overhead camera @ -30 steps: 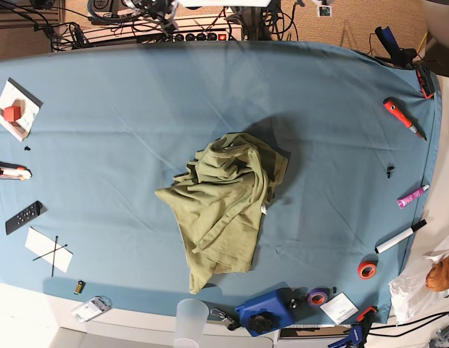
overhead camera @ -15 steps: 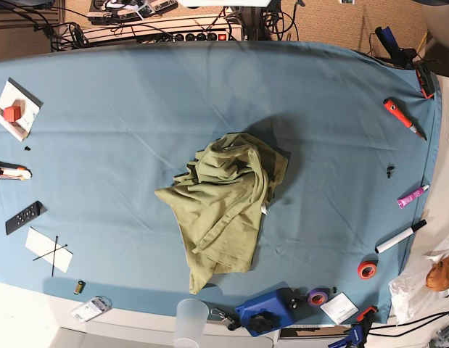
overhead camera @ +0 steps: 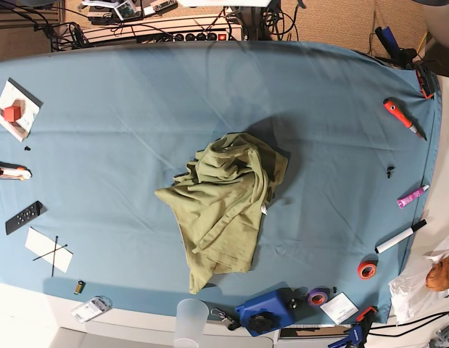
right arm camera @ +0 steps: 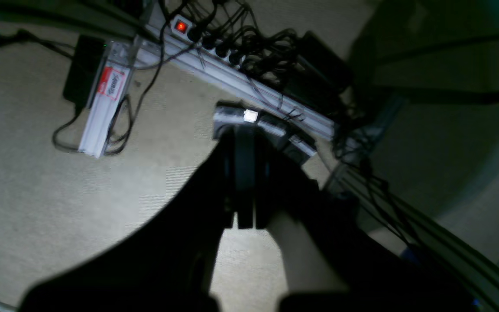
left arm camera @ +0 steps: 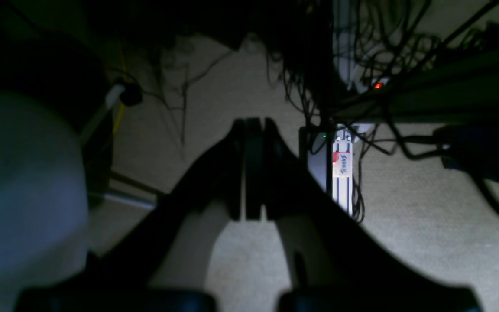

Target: Layout the t-shirt on the table in an organized manner, then fold the t-shirt properly

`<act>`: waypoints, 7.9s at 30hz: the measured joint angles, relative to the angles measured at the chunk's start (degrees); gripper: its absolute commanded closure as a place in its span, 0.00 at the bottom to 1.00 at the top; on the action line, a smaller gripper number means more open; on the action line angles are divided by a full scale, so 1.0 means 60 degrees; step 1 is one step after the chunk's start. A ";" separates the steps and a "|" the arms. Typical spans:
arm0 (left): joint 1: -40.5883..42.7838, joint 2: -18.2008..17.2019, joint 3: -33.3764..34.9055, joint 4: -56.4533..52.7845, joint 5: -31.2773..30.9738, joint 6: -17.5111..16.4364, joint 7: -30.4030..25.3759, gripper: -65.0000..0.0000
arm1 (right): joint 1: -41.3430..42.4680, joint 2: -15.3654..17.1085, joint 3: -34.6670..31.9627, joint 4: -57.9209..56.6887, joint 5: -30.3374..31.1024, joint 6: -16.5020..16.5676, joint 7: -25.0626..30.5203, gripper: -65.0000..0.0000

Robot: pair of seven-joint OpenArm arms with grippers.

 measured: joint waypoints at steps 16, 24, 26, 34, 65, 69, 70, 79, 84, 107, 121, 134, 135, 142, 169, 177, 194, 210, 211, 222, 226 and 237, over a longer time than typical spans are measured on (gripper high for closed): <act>0.0780 -0.0237 -0.0062 0.3544 -0.0852 -0.0244 0.0634 1.00 | -0.0215 -0.0004 0.0565 0.4036 0.0011 0.0007 -0.1687 1.00; 0.0521 -0.0240 -0.0062 0.5187 -0.0856 -0.0200 0.1716 1.00 | 0.0546 -0.0004 0.0565 0.4787 0.0018 0.0025 -0.2248 1.00; 0.0317 -0.0240 -0.0062 0.5603 -0.0856 -0.0204 0.2055 1.00 | 0.0732 -0.0004 0.0565 0.4809 0.0018 0.0018 -0.2259 1.00; -0.0783 -0.0237 -0.0062 0.6492 -0.0856 -0.0219 0.2987 1.00 | 0.1446 -0.0033 0.0565 0.4838 -0.0459 0.0029 -0.2288 1.00; -0.3967 -0.0211 -0.0062 0.6484 -0.0852 -0.0219 0.4014 0.73 | 0.5373 -0.0510 0.0550 0.4841 -0.0412 0.1829 -0.3191 0.60; -0.3963 -0.0117 -0.0062 0.6484 -0.0852 -0.0219 0.3993 0.73 | 0.5927 -0.0860 0.0539 0.4845 -0.0004 0.2164 -0.3111 0.60; -0.3967 -0.0113 -0.0062 0.6484 -0.0852 -0.0219 0.3993 0.73 | 0.6036 -0.0965 0.0539 0.4841 0.0000 0.2208 -0.3111 0.60; -0.3967 -0.0113 -0.0066 0.6481 -0.0856 -0.0219 0.3989 0.73 | 0.6105 -0.1333 0.0535 0.4841 -0.0018 0.3089 -0.3111 0.60; -0.3967 -0.0117 -0.0062 0.6484 -0.0852 -0.0215 0.3989 0.73 | 0.6502 -0.1330 0.0539 0.3942 -0.0025 0.3111 -0.2980 0.60; -0.3967 -0.0127 -0.0062 0.6484 -0.0852 -0.0219 0.3989 0.73 | 0.7584 -0.2991 0.0076 0.2601 0.0157 0.4783 -0.2747 0.60; -0.3967 -0.0127 -0.0062 0.6481 -0.0856 -0.0219 0.3989 0.73 | 0.7759 -0.2987 -0.1829 0.2590 -0.3016 0.3286 -0.2823 0.60; -0.3967 -0.0127 -0.0062 0.6484 -0.0856 -0.0219 0.3989 0.73 | 0.8586 -0.2969 -0.1832 0.0335 -0.2401 0.3279 -0.1974 0.60; -0.3967 -0.0127 -0.0062 0.6484 -0.0852 -0.0219 0.3989 0.73 | 0.8641 -0.2973 -0.1832 0.0339 -0.2401 0.3282 -0.1956 0.60; -0.4459 -0.0127 -0.0062 0.6481 -0.0856 -0.0219 0.3989 0.73 | 0.8699 -0.2969 -0.1832 0.0342 -0.2269 0.3198 -0.2441 1.00; -0.4732 -0.0127 -0.0055 0.6473 -0.0816 -0.2900 0.3993 0.73 | 0.7114 -0.2991 -0.1344 0.3260 -0.2510 0.4368 -0.4044 0.64; -0.4732 -0.0127 -0.0055 0.6473 -0.0816 -0.2900 0.3993 0.73 | 0.7162 -0.2991 -0.1344 0.3264 -0.2554 0.4626 -0.3515 0.62; -0.4736 -0.0131 -0.0055 0.6473 -0.0816 -0.2900 0.3993 0.73 | 0.8907 -0.2994 -0.1359 0.0346 -0.1781 0.5304 -0.2747 0.48; -0.4732 -0.0131 -0.0055 0.6473 -0.0816 -0.2900 0.3989 0.73 | 0.9959 -0.2987 -0.2994 -0.0455 -0.1574 0.3537 -0.2637 0.79; -0.4732 -0.0131 -0.0055 0.6473 -0.0816 -0.2900 0.3993 0.73 | 0.9985 -0.2991 -0.2994 -0.0455 -0.1574 0.3322 -0.2761 0.86; -0.4732 -0.0127 -0.0055 0.6473 -0.0816 -0.2900 0.3993 0.73 | 0.9978 -0.2991 -0.2830 -0.0455 -0.3129 0.1639 -0.4073 1.00; -0.4732 -0.0127 -0.0055 0.6473 -0.0816 -0.2900 0.3993 0.73 | 0.9959 -0.2994 -0.2291 -0.0302 -0.3122 0.1643 -0.4328 1.00; -0.5453 -0.0131 -0.0055 0.6346 -0.0827 -0.2976 0.4011 0.73 | 0.9919 -0.3024 0.0911 0.1111 -0.1326 0.1213 -0.5231 1.00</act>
